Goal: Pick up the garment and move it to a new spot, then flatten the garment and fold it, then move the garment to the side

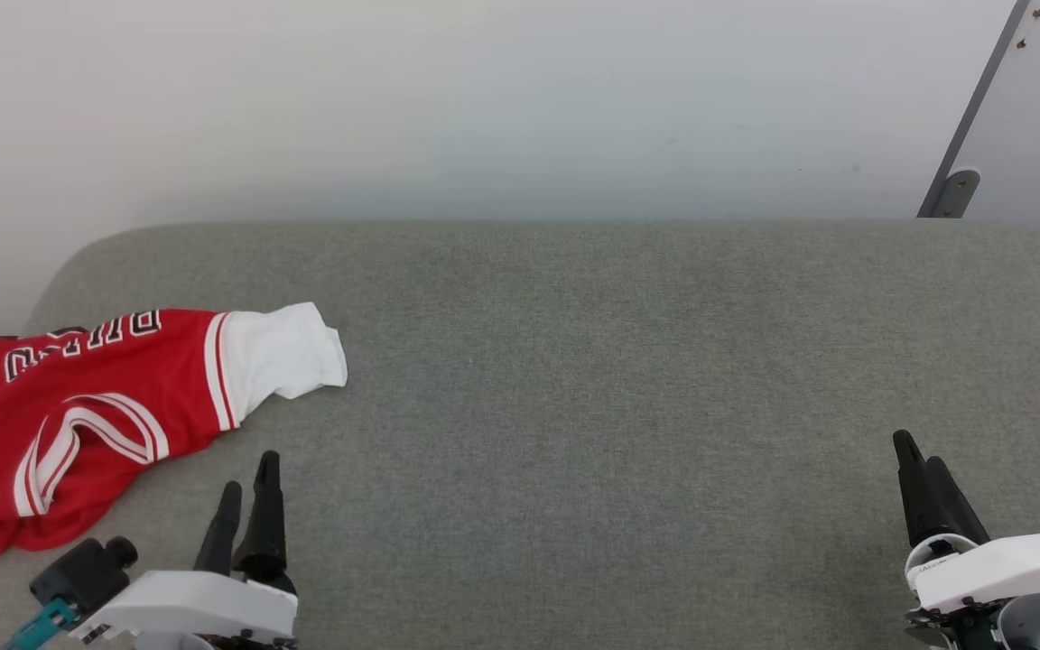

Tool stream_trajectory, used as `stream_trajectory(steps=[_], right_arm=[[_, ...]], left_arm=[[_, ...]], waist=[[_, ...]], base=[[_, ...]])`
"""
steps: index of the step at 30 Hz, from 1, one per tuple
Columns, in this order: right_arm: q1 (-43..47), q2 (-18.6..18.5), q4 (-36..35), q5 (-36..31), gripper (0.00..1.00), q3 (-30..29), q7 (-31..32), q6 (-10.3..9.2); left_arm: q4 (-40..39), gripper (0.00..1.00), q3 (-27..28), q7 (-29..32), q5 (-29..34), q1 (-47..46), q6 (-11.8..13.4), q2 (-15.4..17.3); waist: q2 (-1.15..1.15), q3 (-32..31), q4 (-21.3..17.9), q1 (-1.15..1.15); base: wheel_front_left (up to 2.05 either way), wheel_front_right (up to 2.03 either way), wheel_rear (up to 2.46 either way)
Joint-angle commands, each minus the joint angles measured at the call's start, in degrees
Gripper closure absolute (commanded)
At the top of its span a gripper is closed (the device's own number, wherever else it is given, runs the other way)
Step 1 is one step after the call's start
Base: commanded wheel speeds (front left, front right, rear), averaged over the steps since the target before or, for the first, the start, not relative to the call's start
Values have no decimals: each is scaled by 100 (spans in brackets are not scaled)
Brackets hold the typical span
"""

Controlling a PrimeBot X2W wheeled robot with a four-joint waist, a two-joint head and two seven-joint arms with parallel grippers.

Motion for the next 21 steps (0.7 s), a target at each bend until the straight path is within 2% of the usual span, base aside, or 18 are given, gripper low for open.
stream_trajectory(steps=[1, 10, 21], right_arm=[[-132, -1, -81, -247, 0, -46, -26, -2], [-135, 40, -177, -1104, 0, -139, -47, -2], [-141, 15, -260, -1809, 0, -192, -100, -3]], left_arm=[[-93, 0, -7, -58, 267, -46, -8, 69], [-93, 0, 24, -206, 1061, -18, -115, 70], [-84, 0, 59, -371, 1963, 35, -276, 89]], waist=[[0, -4, 2, 0], [0, -27, 0, 0], [0, -50, -10, 0]], base=[[0, 0, 0], [0, 0, 0], [0, 0, 0]])
